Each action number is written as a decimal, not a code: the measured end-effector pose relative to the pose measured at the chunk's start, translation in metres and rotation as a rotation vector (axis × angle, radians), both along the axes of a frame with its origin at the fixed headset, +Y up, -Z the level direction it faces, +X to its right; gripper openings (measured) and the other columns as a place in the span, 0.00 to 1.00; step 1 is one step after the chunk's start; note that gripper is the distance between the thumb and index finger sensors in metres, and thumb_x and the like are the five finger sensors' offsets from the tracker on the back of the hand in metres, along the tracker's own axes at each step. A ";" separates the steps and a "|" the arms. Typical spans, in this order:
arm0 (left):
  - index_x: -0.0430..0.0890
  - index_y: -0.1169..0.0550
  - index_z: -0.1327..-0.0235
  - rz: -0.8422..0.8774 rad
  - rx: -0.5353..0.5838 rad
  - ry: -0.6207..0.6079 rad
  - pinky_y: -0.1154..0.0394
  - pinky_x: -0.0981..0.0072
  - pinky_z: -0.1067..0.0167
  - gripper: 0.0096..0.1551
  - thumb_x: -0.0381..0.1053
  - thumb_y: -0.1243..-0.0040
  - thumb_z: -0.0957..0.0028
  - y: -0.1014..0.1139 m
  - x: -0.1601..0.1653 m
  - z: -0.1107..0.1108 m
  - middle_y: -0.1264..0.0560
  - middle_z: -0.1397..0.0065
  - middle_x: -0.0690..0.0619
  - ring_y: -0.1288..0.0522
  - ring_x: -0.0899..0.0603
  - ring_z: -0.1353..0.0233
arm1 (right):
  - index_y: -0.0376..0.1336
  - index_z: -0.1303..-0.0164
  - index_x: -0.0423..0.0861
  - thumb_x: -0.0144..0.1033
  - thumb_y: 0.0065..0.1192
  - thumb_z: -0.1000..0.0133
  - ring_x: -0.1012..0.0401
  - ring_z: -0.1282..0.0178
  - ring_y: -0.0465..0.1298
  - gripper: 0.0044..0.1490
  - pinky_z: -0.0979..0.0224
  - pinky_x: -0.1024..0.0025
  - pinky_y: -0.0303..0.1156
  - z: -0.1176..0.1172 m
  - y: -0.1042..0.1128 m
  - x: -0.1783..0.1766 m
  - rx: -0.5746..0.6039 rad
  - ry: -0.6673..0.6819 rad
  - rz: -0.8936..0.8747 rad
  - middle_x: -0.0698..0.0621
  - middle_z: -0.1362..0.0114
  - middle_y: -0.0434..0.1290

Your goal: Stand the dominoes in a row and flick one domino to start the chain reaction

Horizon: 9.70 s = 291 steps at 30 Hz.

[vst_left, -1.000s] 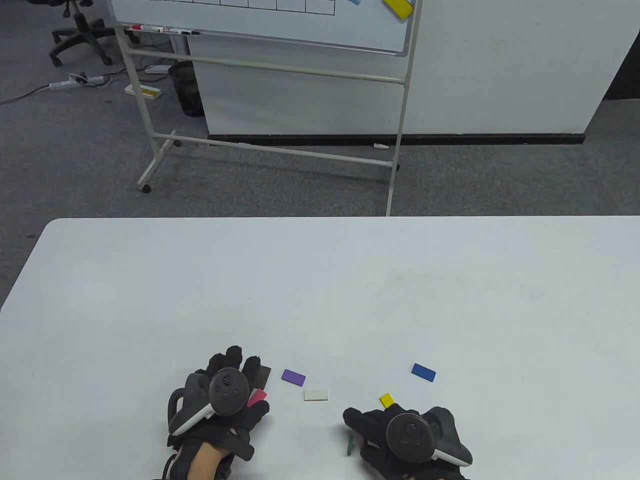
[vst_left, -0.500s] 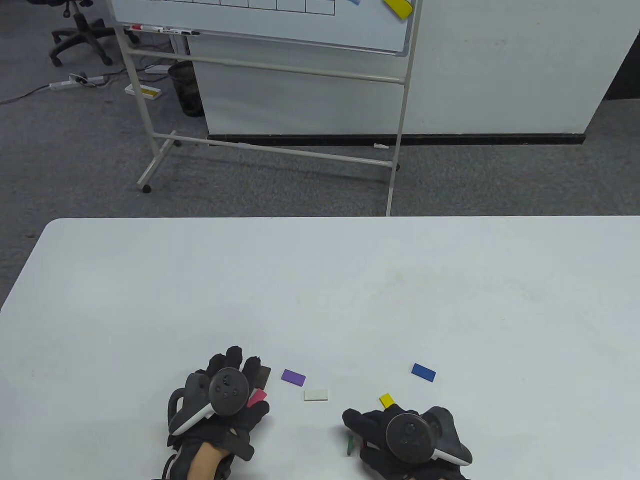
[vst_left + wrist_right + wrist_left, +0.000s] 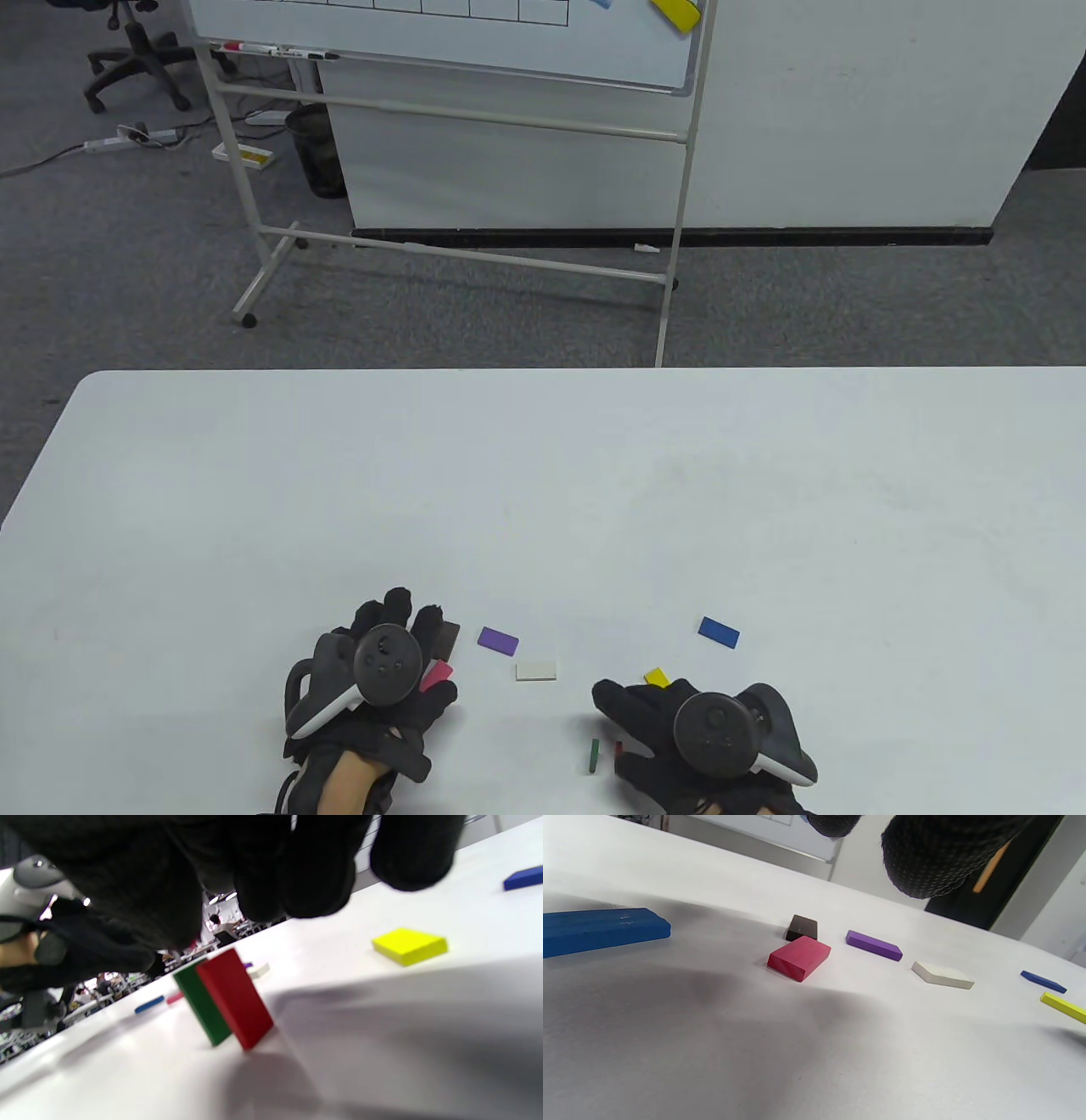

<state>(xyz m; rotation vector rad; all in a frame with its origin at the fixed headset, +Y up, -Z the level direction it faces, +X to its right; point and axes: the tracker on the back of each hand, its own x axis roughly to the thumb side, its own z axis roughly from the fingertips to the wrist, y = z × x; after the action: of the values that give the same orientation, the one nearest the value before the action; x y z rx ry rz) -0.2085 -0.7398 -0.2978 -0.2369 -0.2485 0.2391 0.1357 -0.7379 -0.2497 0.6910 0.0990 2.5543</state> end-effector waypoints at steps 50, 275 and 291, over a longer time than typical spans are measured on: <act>0.49 0.48 0.17 0.019 0.021 -0.027 0.59 0.24 0.31 0.51 0.66 0.40 0.46 0.003 0.000 0.002 0.64 0.16 0.44 0.62 0.27 0.18 | 0.66 0.29 0.50 0.42 0.70 0.48 0.52 0.50 0.78 0.35 0.46 0.48 0.74 -0.007 0.012 0.042 0.104 -0.295 0.125 0.41 0.32 0.74; 0.49 0.47 0.17 -0.103 -0.003 0.015 0.59 0.24 0.30 0.50 0.66 0.40 0.46 0.001 0.010 -0.001 0.64 0.16 0.44 0.61 0.27 0.18 | 0.64 0.23 0.51 0.49 0.83 0.53 0.51 0.39 0.80 0.47 0.35 0.41 0.69 0.002 0.027 0.036 0.027 -0.033 0.234 0.50 0.27 0.75; 0.49 0.48 0.17 0.011 0.098 0.007 0.58 0.24 0.30 0.50 0.66 0.41 0.45 0.005 0.015 -0.003 0.62 0.15 0.44 0.60 0.27 0.17 | 0.34 0.16 0.51 0.60 0.65 0.45 0.33 0.14 0.40 0.62 0.26 0.23 0.42 -0.019 0.014 0.104 -0.039 -0.336 0.209 0.42 0.13 0.32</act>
<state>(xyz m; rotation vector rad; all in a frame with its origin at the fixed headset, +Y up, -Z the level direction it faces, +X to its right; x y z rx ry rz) -0.1931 -0.7348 -0.3009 -0.1379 -0.2536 0.2378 0.2398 -0.7234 -0.2688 0.2388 0.1125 2.8212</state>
